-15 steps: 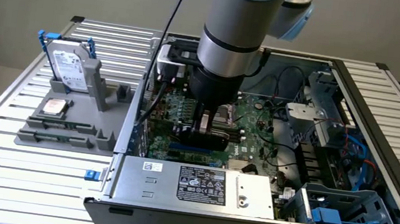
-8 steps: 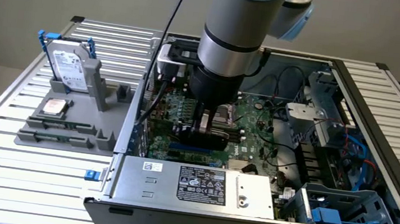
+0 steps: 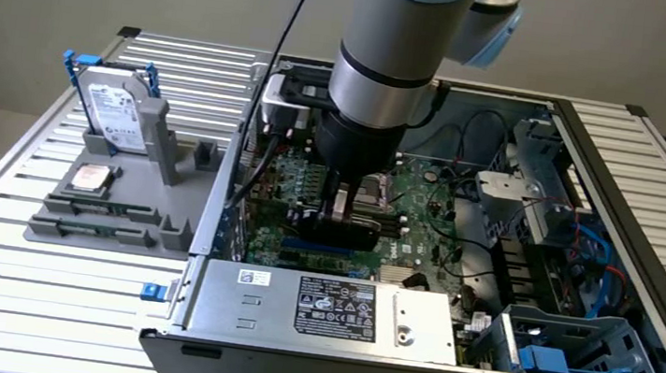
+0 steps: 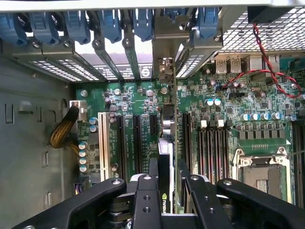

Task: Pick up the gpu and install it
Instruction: 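Insert the gpu into the slot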

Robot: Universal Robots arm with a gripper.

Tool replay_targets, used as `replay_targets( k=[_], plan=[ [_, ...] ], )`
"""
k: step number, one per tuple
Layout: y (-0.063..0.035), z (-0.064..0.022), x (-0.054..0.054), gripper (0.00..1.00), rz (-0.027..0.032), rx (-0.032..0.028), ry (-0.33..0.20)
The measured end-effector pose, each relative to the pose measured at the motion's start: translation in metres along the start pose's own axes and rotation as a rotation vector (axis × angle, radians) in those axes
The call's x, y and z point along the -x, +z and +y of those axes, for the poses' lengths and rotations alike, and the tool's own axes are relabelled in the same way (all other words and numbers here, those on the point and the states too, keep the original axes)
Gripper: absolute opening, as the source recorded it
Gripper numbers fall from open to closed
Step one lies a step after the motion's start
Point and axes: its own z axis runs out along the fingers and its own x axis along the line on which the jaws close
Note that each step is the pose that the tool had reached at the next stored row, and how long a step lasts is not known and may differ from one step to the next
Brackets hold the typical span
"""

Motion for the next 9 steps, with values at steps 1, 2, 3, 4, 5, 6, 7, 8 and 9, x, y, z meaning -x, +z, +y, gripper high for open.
replay_targets(
  k=[1,2,3,4,5,6,7,8,9],
  plan=[
    [0.0000,0.0000,0.0001,0.26,0.0002,0.0001,-0.001],
    [0.0001,0.0000,0.0001,0.26,0.0005,0.0002,-0.002],
    [0.0001,0.0000,0.0002,0.26,0.0007,0.0002,-0.004],
    [0.0002,0.0000,0.0002,0.26,0.0008,0.0002,-0.006],
    [0.0002,0.0000,0.0002,0.26,0.0011,0.0003,-0.007],
    [0.0003,0.0000,0.0002,0.26,0.0014,0.0003,-0.010],
    [0.0003,0.0000,0.0002,0.26,0.0017,0.0004,-0.012],
    [0.0004,0.0000,0.0003,0.26,0.0019,0.0005,-0.014],
    [0.0004,0.0000,0.0003,0.26,0.0022,0.0005,-0.017]
  ],
)
